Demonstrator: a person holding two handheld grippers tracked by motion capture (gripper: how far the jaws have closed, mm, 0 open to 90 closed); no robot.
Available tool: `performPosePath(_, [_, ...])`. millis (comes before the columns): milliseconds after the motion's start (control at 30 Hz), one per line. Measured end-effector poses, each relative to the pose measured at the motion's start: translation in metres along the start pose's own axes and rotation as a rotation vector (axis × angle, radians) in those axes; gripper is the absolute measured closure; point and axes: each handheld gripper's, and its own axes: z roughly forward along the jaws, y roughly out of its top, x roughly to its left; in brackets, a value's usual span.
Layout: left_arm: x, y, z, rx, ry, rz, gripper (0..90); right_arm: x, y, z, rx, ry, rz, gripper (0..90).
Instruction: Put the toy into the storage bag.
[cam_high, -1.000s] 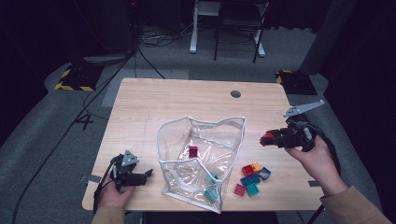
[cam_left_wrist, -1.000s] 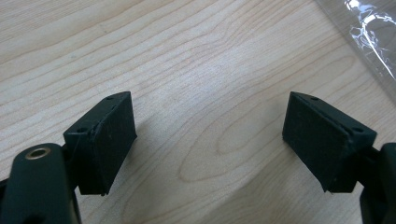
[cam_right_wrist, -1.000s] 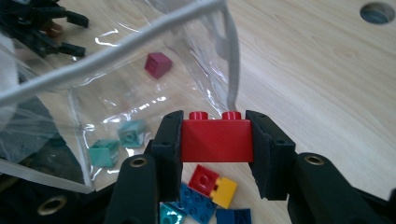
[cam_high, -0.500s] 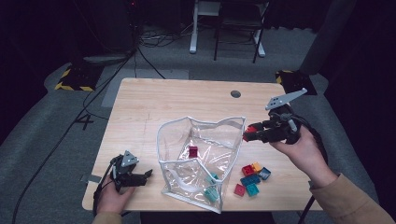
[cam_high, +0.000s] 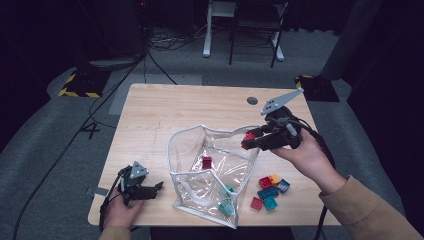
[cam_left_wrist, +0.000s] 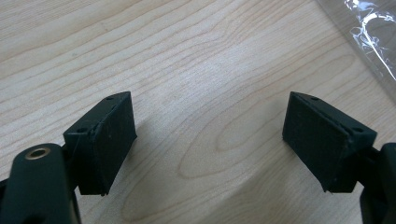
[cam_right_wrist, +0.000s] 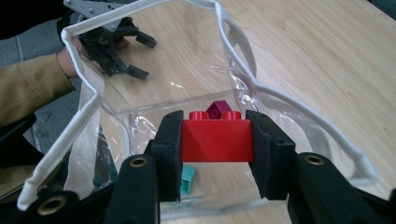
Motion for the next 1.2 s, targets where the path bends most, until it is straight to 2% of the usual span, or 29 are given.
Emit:
performPosePath(133, [0.000, 0.000, 0.000, 0.000, 0.000, 0.000, 17.7, 0.005, 0.009, 0.010, 0.006, 0.016, -0.015, 59.0])
performPosePath(300, [0.000, 0.000, 0.000, 0.000, -0.001, 0.000, 17.7, 0.010, 0.019, 0.024, 0.009, 0.060, -0.017, 58.8])
performPosePath(567, [0.001, 0.001, 0.001, -0.001, 0.008, -0.008, 17.7, 0.016, 0.040, 0.049, 0.070, 0.079, -0.046, 58.9])
performPosePath(667, [0.001, 0.001, 0.001, 0.000, 0.009, -0.008, 17.7, 0.019, 0.045, 0.062, 0.119, 0.081, -0.048, 58.9])
performPosePath(933, [0.001, 0.001, 0.001, -0.002, 0.015, -0.013, 17.8, 0.028, 0.055, 0.102, 0.243, 0.077, -0.096, 58.9])
performPosePath(1200, [0.001, 0.001, 0.001, -0.002, 0.014, -0.015, 17.8, 0.028, 0.059, 0.134, 0.368, 0.065, -0.100, 58.9])
